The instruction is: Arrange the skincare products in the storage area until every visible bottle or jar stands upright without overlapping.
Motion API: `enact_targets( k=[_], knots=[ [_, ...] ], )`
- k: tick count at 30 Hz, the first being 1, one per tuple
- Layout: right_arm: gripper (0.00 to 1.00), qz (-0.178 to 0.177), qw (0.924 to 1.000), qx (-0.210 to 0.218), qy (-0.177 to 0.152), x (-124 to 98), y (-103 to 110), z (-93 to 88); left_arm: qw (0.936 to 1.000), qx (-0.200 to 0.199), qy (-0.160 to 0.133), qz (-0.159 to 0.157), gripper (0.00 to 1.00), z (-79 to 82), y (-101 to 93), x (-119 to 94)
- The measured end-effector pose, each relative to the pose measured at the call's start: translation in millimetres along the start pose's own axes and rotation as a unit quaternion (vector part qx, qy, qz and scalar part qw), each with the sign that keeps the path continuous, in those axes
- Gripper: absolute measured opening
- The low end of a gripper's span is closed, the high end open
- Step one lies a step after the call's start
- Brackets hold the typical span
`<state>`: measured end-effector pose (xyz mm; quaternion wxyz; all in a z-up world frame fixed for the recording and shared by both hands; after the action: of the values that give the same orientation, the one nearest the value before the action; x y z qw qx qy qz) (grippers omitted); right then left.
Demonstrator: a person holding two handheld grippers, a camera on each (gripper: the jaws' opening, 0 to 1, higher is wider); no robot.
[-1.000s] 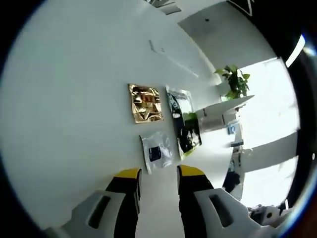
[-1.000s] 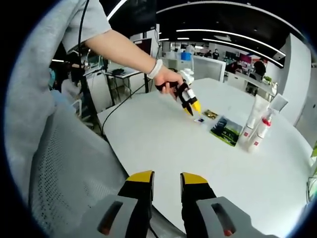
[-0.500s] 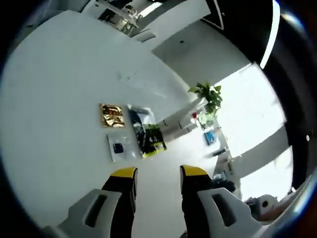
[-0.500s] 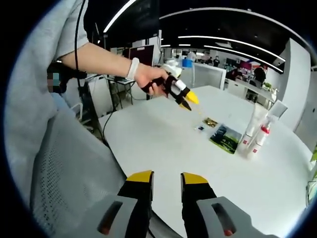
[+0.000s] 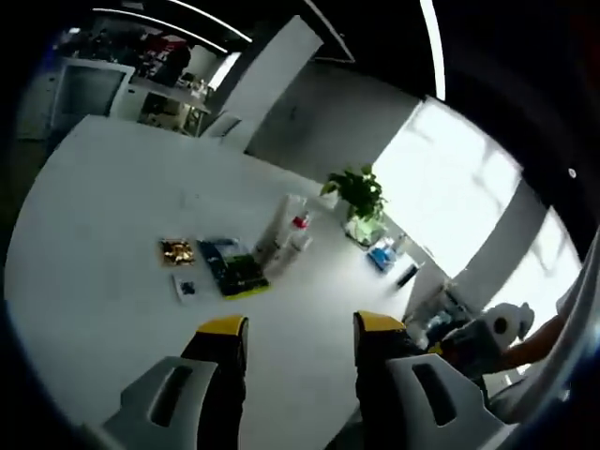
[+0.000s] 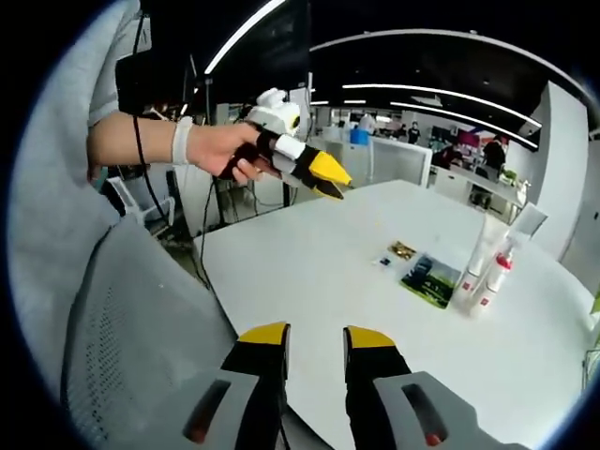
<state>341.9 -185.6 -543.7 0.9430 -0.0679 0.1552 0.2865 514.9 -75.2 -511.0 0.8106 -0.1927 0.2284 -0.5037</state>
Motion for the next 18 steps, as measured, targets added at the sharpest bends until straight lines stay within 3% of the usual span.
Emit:
enact_targets(
  k=[2, 5, 8, 18],
  knots=[
    [0.18, 0.001, 1.0000, -0.002, -0.007, -2, 1, 2.3, 0.9998, 0.010, -0.010, 0.013, 0.42, -2.0, -6.8, -10],
    [0.18, -0.001, 0.9998, -0.007, -0.017, -4, 1, 6.2, 0.9978, 0.012, -0.057, 0.030, 0.44, 1.3, -21.5, -24],
    [0.19, -0.003, 0.9996, -0.007, -0.027, -4, 1, 8.8, 0.9958, 0.028, -0.078, 0.039, 0.45, -2.9, -34.6, -36],
    [0.22, 0.013, 0.9993, -0.003, -0.036, -5, 10, 11.4, 0.9901, 0.092, -0.086, 0.062, 0.50, -32.4, -59.4, -64]
  ],
)
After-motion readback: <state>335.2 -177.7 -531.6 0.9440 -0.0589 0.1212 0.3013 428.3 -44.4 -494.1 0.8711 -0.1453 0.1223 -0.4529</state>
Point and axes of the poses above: the point that each gripper's makers call its tool centre point, and the gripper's own axes: x roughly forward along the fingers, y roughly to its left, z roughly out of its top, the point moved 3 cm from there along -x, roughly backward along the fingers, and after that the axes turned 12 degrees about -y, right-handed, at the moved point
